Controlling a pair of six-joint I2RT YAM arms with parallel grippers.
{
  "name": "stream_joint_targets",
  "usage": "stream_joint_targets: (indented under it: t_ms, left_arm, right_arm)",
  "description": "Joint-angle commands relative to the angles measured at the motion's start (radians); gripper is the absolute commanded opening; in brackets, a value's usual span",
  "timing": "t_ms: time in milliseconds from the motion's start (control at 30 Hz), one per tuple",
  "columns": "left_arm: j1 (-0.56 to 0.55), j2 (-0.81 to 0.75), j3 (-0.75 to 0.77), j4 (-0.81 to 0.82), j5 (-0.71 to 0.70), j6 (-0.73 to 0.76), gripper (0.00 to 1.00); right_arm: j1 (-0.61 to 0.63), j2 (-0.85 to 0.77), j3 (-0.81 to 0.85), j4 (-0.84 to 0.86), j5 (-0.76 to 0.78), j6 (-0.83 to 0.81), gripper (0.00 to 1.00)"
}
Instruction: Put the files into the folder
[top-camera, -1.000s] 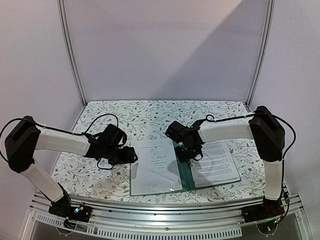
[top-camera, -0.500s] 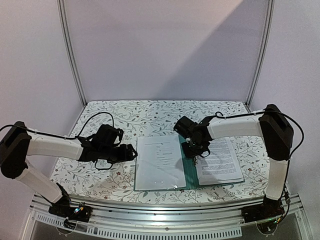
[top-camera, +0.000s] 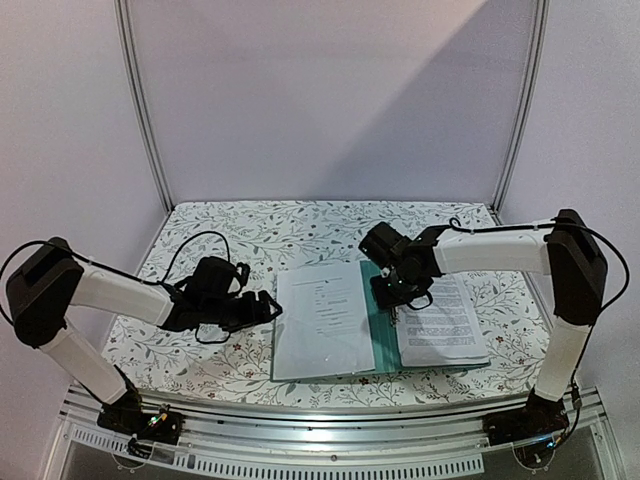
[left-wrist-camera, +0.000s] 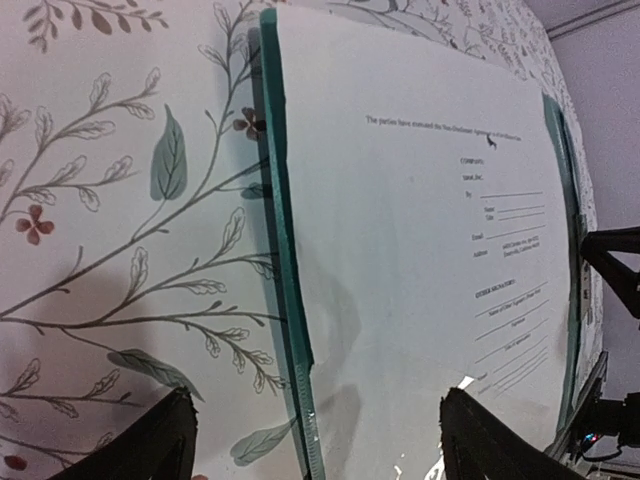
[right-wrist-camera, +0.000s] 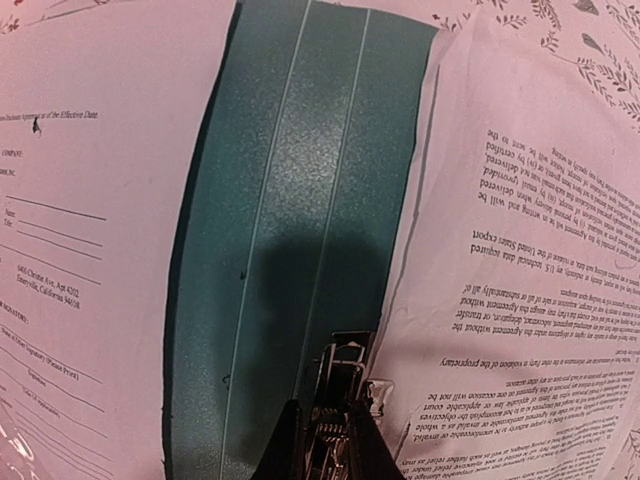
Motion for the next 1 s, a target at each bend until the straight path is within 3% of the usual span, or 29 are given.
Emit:
stream_joint_targets:
  t_ms: [0,200,433,567,967]
  left_arm:
    - [0.017,0.044,-0.02,0.094,0.042,-0.001,0.85]
    - [0.025,0.151,-0.024,0.232,0.113,-0.017,0.88]
    - [0.036,0.373,0.004,0.611,0.362,-0.152,0.82]
    - [0.05,0.402,-0.063,0.882,0.413,-0.283,0.76]
    - [0.046,0.247,-0.066,0.933,0.464,-0.314,0.68]
  right_arm:
    - [-0.02,-0.066,-0.021,0.028,-0.016,-0.002,0.0]
    - [-0.023,-0.093,-0.045,0.041,-0.036,0.0,0.0]
    - [-0.03,-0.103,-0.065,0.049,-0.043,-0.001,0.0]
    - [-0.043,-0.099,-0.094,0.059,-0.039,-0.008,0.0]
    - [-0.063,-0.002,-0.14,0.12,-0.09,-0.021,0.0]
